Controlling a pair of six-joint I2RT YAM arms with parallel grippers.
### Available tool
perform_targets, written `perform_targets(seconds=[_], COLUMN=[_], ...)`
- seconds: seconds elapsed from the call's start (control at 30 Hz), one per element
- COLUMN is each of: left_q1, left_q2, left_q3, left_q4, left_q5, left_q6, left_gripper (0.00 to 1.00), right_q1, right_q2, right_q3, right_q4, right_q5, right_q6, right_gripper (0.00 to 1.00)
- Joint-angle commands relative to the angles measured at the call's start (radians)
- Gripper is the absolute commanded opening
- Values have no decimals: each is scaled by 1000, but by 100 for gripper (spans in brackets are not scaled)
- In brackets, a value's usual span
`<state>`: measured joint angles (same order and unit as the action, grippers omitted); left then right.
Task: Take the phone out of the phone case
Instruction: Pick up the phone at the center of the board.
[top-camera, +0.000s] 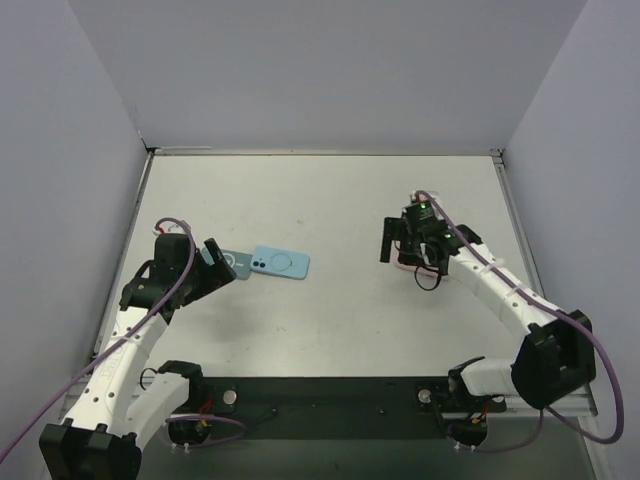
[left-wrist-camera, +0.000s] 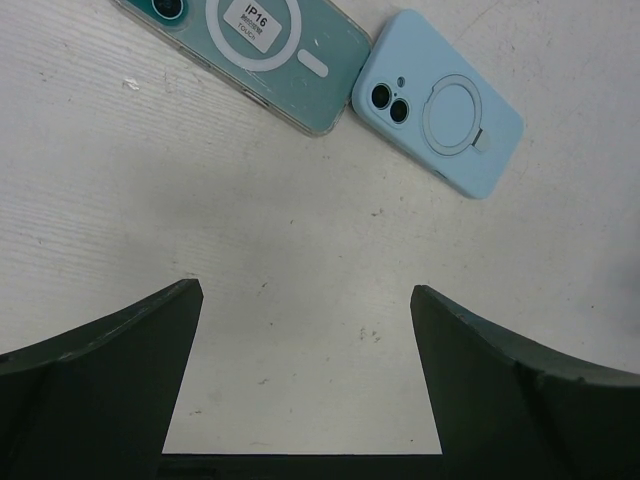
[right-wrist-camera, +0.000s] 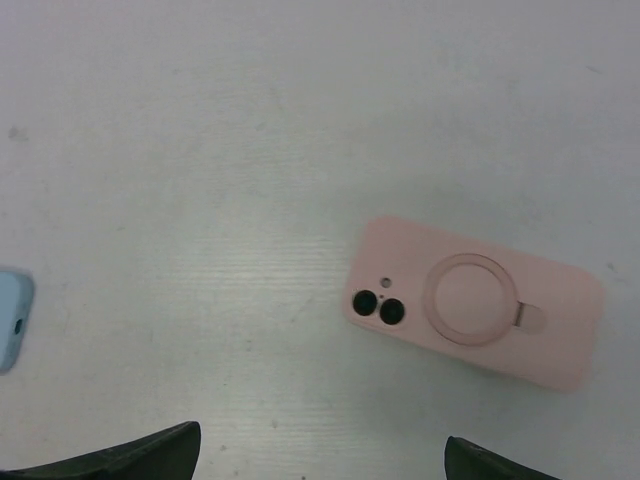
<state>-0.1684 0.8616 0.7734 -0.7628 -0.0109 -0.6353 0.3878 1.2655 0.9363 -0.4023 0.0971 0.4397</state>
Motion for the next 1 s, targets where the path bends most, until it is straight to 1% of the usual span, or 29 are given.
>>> perform_targets(seconds=[0.0, 0.03, 0.07, 0.1, 0.13, 0.17, 0.2, 0.27, 0.3, 0.33, 0.37, 0.43, 0.53, 0.67, 0.97], left_q1=[0, 0, -2, -3, -3, -3, -2, -3, -3, -3, -3, -3, -3, -2, -2], left_q2=[4, 4, 2, -1, -7, -12, -12, -13, -12, -6, -3, 7, 7, 1, -10], left_q3=[15, 15, 17, 18, 27, 35, 46, 73, 82, 89, 101, 106, 109, 113, 99], left_q4=[5, 3, 0, -6, -9, -16, -35, -61, -84, -93, -102, -116, -121, -125, -121], left_q5=[32, 38, 40, 43, 48, 48, 40, 20, 19, 19, 19, 19, 19, 19, 57], left_q6=[-18, -21, -26, -26, -26, -23, -20, -14, -9, -6, -1, 2, 5, 8, 9], left_gripper=[97, 98, 98, 97, 98, 97, 97, 97, 97, 97, 97, 97, 98, 97, 98], right_q1=[156, 186, 245, 267, 290, 319, 333, 344, 348, 349, 353, 356, 371, 396, 442], right_q2=[155, 194, 280, 326, 371, 452, 490, 588, 618, 649, 704, 751, 822, 906, 986], right_q3=[168, 203, 237, 324, 364, 410, 479, 547, 574, 638, 668, 748, 802, 881, 947], right_q4=[54, 62, 60, 45, 33, 22, 2, -12, -23, -32, -41, -58, -64, -69, -70], right_q5=[-91, -91, -132, -154, -180, -200, -224, -322, -351, -376, -410, -434, -430, -386, -327], right_q6=[-100, -154, -183, -220, -275, -310, -340, -416, -430, -458, -487, -519, -568, -614, -654], right_gripper=[100, 100, 100, 99, 99, 99, 99, 99, 99, 99, 98, 97, 97, 98, 99])
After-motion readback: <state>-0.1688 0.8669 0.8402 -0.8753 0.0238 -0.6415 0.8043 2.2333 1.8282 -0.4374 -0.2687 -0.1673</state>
